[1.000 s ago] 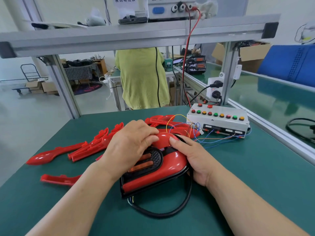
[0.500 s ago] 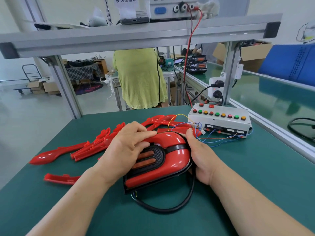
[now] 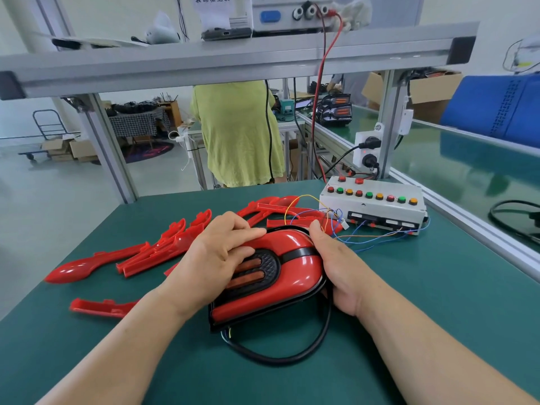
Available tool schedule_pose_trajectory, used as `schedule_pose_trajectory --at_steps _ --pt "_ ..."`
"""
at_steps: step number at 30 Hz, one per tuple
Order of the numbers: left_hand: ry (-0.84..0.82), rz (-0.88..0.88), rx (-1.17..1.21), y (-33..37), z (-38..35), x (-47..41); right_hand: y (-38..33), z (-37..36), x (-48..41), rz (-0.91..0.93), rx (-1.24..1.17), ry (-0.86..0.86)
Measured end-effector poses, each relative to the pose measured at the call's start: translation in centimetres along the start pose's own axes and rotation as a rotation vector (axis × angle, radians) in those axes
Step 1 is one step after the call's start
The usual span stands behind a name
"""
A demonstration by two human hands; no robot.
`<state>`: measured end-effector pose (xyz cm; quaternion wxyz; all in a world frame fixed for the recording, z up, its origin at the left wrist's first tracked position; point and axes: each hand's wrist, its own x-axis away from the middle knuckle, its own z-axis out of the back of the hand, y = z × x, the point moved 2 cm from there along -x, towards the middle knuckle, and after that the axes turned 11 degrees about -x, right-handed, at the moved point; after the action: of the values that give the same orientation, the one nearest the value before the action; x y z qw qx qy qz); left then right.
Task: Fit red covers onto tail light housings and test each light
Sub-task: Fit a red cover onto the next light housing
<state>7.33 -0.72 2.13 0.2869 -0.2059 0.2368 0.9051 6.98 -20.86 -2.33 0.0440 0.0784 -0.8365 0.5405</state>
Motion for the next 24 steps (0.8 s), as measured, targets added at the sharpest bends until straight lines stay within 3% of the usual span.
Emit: schedule_pose_trajectory --at_steps 5,11,16,19,22,24 --pt "0.018 -0.040 0.034 0.3 -0.1 0.0 0.0 -0.1 0.2 0.054 -0.013 -0.051" --pt "-0.069 0.026 0.265 0.7 -0.6 0.0 -0.1 0.1 0.4 0.005 -0.059 -0.065" --pt "0.007 0.378 0.265 -2.1 0.3 -0.6 -0.3 0.1 0.5 0.025 -0.089 -0.059" --pt "-0.173 0.582 0.492 -4.0 1.1 0.0 -0.5 0.1 0.6 0.032 -0.113 -0.062" --pt "-0.401 0.614 0.787 -4.2 0.9 0.5 -0.4 0.0 0.7 0.034 -0.129 -0.072" --pt "-0.443 0.653 0.927 -3.8 0.4 0.4 -0.4 0.0 0.7 0.031 -0.132 -0.079"
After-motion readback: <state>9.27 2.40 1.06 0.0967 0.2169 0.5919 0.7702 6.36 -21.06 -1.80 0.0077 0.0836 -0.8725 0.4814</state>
